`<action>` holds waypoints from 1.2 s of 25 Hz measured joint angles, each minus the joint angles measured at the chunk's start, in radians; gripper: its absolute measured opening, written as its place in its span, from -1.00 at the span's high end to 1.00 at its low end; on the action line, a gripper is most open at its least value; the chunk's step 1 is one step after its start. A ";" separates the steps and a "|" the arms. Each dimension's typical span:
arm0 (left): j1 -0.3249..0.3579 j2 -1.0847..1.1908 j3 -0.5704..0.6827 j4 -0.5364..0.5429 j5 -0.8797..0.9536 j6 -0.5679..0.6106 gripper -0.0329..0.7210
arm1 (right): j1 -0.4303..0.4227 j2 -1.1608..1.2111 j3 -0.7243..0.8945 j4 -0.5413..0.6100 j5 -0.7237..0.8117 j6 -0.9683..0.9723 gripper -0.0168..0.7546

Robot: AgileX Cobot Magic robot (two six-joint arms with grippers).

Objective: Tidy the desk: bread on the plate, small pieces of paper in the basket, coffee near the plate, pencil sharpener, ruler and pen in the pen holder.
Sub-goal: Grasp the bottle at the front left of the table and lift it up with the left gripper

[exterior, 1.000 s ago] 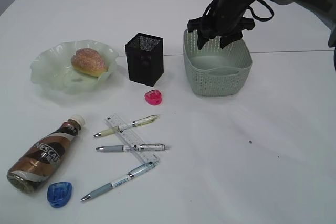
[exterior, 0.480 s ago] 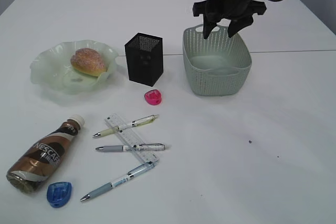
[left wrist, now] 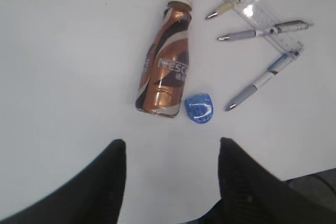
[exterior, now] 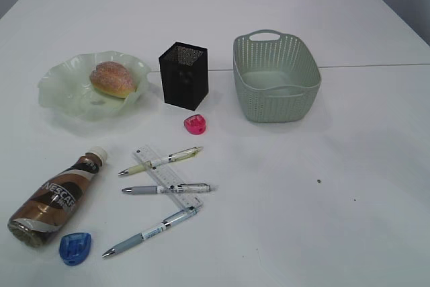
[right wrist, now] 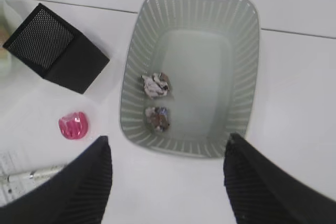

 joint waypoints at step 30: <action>-0.123 0.840 -0.255 0.118 -0.126 0.111 -0.48 | 0.000 -0.621 0.601 -0.013 0.009 -0.004 -0.32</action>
